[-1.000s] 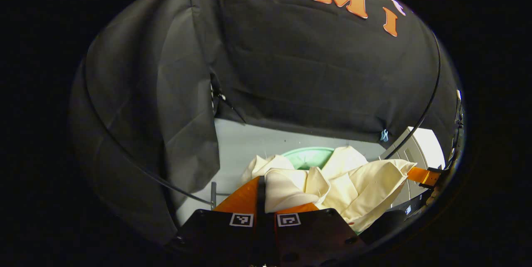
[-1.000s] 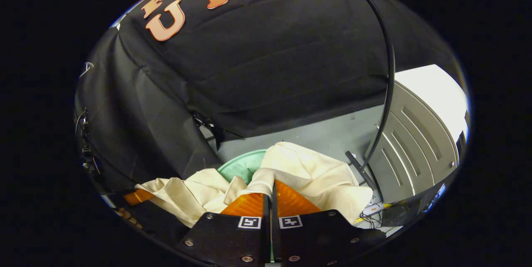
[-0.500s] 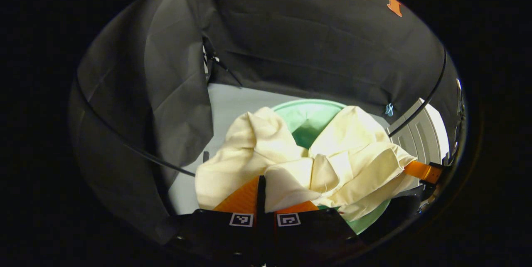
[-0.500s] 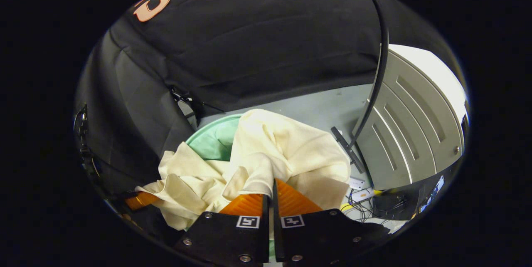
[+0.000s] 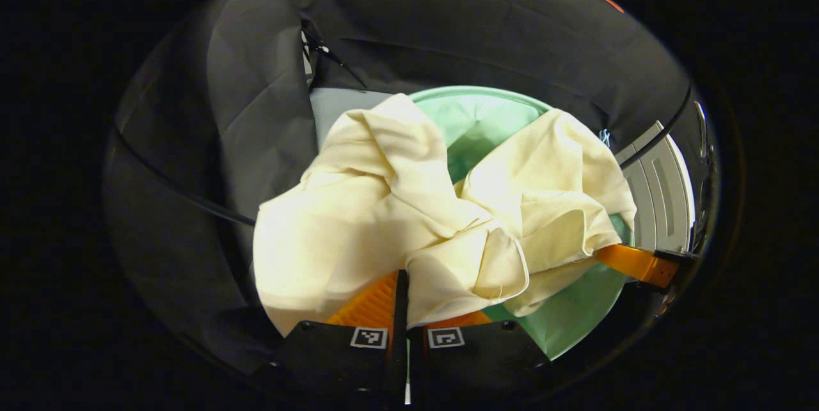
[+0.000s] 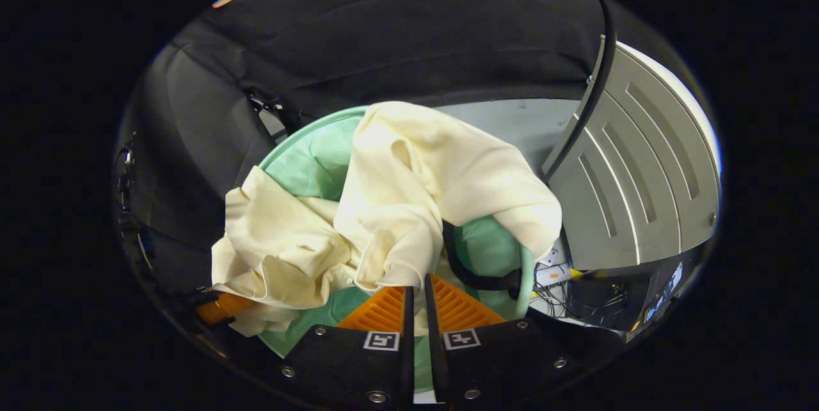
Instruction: Grasp the clothes on the hanger with both hands and then place them into the laundry hamper below.
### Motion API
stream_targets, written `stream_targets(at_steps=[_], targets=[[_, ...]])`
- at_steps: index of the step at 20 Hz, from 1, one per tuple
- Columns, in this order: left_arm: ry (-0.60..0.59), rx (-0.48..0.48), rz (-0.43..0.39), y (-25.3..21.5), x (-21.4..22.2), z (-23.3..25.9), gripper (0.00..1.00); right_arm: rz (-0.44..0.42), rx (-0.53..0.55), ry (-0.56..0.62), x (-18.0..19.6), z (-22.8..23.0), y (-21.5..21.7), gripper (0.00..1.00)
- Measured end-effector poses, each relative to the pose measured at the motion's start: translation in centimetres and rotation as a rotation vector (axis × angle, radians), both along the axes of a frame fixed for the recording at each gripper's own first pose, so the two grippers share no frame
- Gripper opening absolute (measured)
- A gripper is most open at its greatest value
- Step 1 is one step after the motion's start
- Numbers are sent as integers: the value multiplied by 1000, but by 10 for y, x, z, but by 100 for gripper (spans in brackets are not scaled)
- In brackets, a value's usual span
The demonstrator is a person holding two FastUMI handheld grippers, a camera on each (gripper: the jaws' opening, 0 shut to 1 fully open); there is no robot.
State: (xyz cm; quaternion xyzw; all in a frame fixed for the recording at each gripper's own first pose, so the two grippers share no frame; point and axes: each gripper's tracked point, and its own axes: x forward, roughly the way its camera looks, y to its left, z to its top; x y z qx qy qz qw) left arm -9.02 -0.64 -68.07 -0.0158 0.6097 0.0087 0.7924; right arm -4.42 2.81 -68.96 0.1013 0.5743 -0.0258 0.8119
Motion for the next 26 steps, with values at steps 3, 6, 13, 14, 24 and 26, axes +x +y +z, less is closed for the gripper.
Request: stream_targets(at_steps=[3, 6, 13, 14, 24, 26], targets=[[21, 0, -14, -3, -5, -5, 19, 2, -20, 18, -4, -4, -1, 21], [35, -27, -14, -10, -9, -8, 26, -9, -16, 12, 0, -1, -2, 45], [15, -65, -6, -24, -13, 4, 60, -43, -33, -29, 3, 16, -11, 82], [7, -74, -5, -27, -13, 8, 75, -52, -34, -37, 3, 20, -12, 84], [-97, -59, 12, -40, -18, 60, 100, -34, 11, -176, 10, 86, -5, 95], [-134, -47, 20, -38, -15, 73, 98, -18, 10, -217, 14, 105, -5, 95]])
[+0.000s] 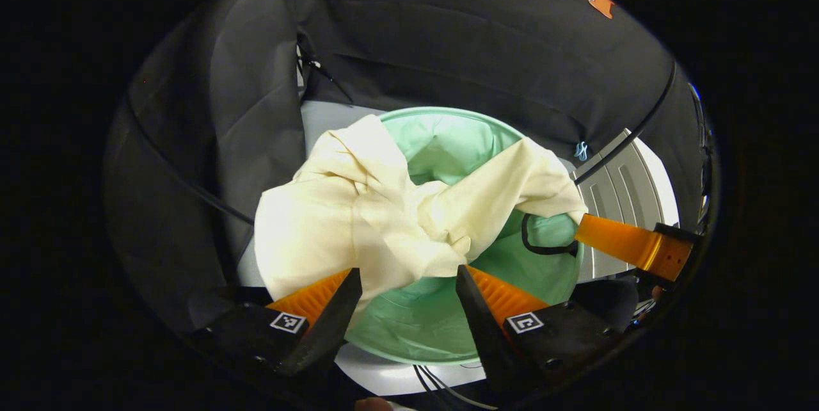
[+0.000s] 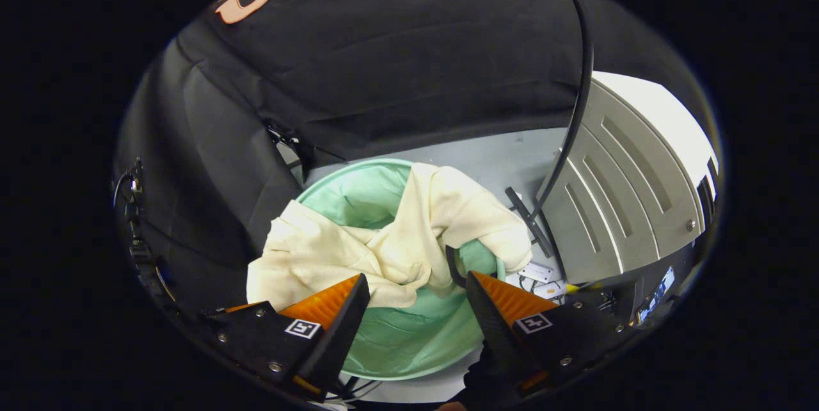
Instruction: Grasp the clothes on the hanger with both hands and then place them into the laundry hamper below.
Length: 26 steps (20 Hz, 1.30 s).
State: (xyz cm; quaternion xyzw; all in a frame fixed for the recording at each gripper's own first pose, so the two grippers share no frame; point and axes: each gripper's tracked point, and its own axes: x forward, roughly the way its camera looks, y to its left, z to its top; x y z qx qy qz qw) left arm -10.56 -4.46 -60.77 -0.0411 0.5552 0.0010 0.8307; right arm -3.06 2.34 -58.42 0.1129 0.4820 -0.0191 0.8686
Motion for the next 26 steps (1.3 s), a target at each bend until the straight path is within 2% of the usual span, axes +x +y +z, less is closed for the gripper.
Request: stream_targets(at_steps=[6, 14, 19, 26], targets=[[-111, -1, 7, 5, 8, 52, 98, 42, 4, -121, 8, 64, 4, 95], [-301, 23, 19, 3, 36, 133, 100, 55, -1, -312, 27, 165, -1, 95], [-449, 28, 21, 11, 58, 208, 98, 79, -22, -427, 39, 232, -3, 94], [-704, 78, 3, 20, 86, 337, 98, 103, -65, -625, 46, 358, -3, 94]])
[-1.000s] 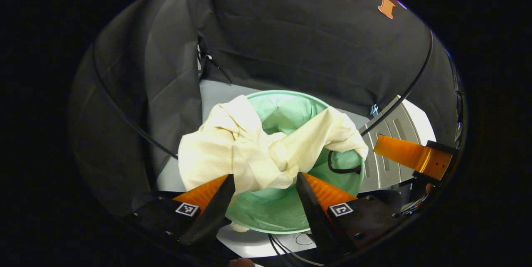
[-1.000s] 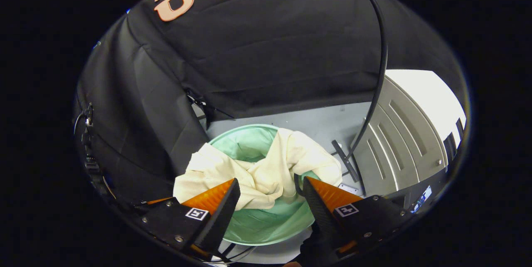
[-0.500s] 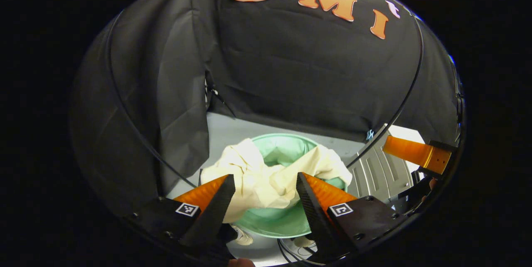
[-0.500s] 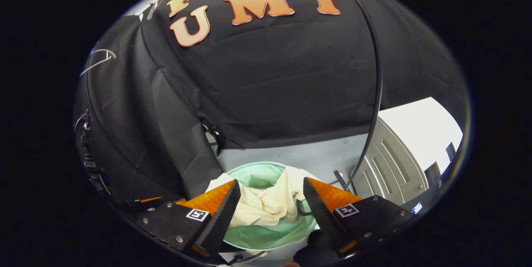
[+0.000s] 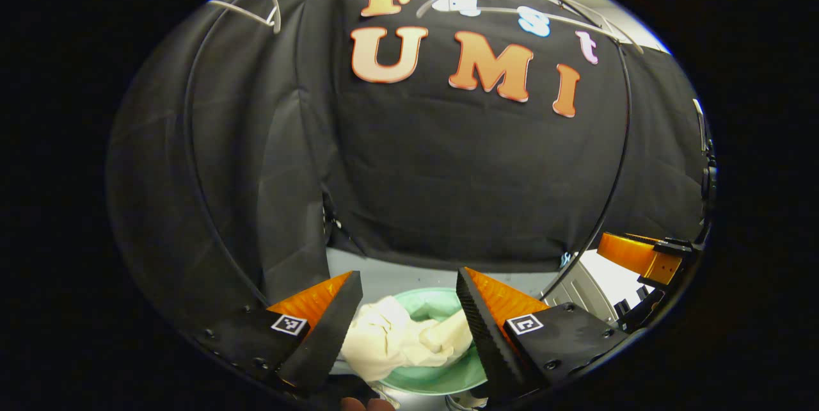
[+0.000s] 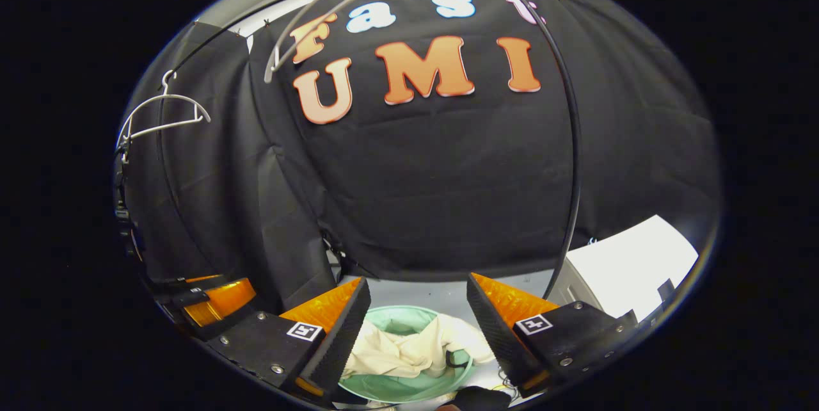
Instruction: Grasp the clothes on the hanger with both hands and then place them into the laundry hamper below.
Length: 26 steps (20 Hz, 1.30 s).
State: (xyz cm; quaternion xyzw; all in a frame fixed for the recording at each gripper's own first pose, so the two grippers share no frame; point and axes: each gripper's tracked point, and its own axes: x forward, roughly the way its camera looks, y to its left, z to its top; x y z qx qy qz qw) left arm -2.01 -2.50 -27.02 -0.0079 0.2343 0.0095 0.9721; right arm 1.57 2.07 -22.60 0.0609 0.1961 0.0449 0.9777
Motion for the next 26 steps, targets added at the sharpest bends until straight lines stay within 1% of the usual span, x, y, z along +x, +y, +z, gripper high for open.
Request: stream_targets(at_steps=[3, 5, 6, 7, 10, 11, 13, 14, 15, 18, 21, 24, 26], targets=[[-110, 19, 18, 15, 4, 63, 98, 9, 2, -75, -2, 49, -2, 94], [-181, 26, 48, 23, 6, 91, 97, 3, -18, -138, -3, 85, -7, 94], [-219, 33, 62, 30, 5, 108, 94, -1, -32, -168, -2, 100, -10, 94], [-250, 47, 81, 39, 3, 126, 94, -3, -40, -191, -2, 112, -11, 94], [-313, 68, 119, 56, -2, 157, 94, 6, -25, -249, -9, 145, -14, 94], [-325, 64, 129, 61, -7, 170, 97, 15, -24, -269, -14, 155, -14, 94], [-371, 70, 146, 71, -18, 191, 97, 15, -46, -306, -22, 176, -21, 94], [-404, 84, 163, 79, -23, 204, 97, 9, -54, -324, -25, 187, -26, 94], [-441, 99, 179, 88, -31, 218, 93, 3, -56, -338, -28, 197, -31, 94], [-494, 90, 177, 93, -56, 243, 93, -1, -43, -364, -44, 219, -39, 94], [-544, 87, 205, 109, -69, 267, 93, -39, -96, -400, -56, 234, -62, 94], [-559, 82, 221, 115, -76, 273, 96, -43, -96, -408, -58, 239, -62, 94], [-553, 84, 222, 114, -77, 270, 96, -46, -101, -407, -57, 237, -63, 93]])
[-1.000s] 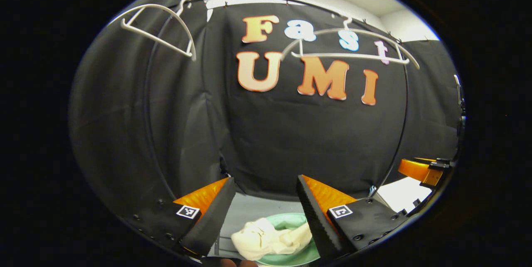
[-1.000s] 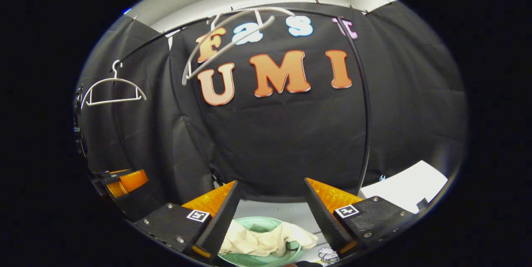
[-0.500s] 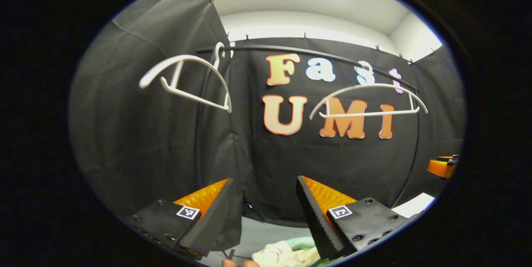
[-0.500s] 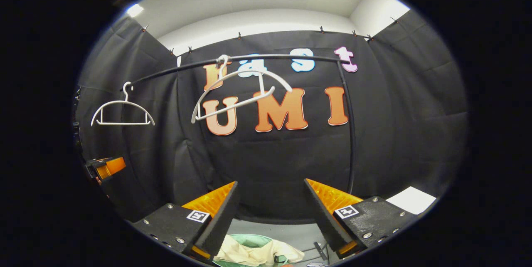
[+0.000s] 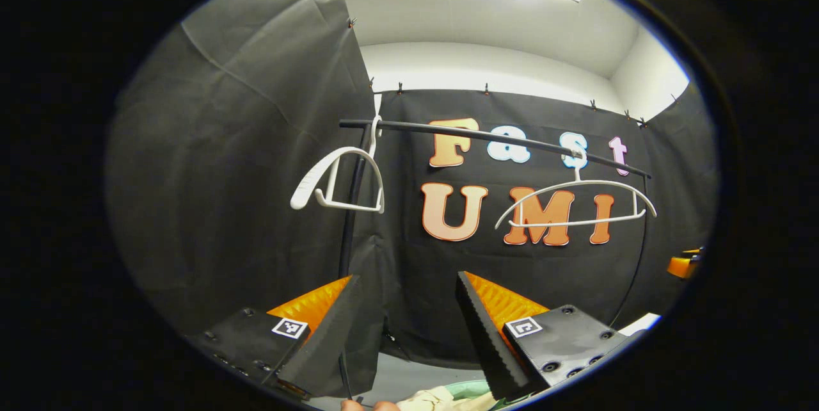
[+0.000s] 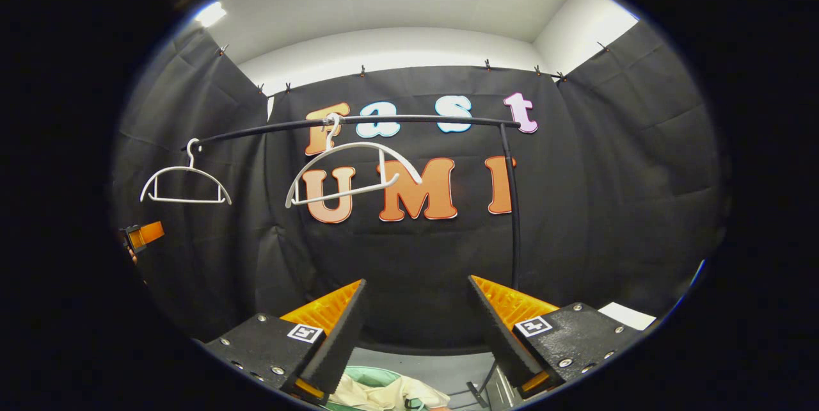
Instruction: Grasp the clothes on the hanger with both hands and then place them into the laundry hamper below.
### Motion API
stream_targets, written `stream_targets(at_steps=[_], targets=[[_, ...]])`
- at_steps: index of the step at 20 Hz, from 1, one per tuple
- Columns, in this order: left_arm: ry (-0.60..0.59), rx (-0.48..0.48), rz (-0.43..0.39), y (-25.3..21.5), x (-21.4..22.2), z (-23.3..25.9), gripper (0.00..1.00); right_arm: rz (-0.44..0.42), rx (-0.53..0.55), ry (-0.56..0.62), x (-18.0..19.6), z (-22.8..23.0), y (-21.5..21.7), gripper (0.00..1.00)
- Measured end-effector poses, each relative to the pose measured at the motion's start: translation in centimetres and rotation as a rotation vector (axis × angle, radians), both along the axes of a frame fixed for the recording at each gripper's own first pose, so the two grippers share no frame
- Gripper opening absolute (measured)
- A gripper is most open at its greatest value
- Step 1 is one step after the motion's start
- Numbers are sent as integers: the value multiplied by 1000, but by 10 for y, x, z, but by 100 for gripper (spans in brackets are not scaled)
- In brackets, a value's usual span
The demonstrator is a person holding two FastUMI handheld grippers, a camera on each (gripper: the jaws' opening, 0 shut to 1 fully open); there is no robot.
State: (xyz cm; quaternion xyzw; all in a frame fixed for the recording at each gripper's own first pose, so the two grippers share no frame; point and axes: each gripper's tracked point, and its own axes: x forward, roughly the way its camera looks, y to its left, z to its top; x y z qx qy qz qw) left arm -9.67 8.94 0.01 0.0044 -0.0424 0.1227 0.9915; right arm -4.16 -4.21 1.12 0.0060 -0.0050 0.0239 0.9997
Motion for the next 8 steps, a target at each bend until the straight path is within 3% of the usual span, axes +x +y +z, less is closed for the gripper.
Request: stream_targets(at_steps=[1, 2, 8], targets=[[7, -1, -7, -3, 0, -3, 93, -5, 0, 0, 1, 0, -1, 94], [12, -2, -14, -6, 1, -5, 100, -8, 4, -3, 2, -1, -1, 94], [21, -6, -26, -11, 5, -9, 100, -7, -2, 18, 6, -12, 3, 94]])
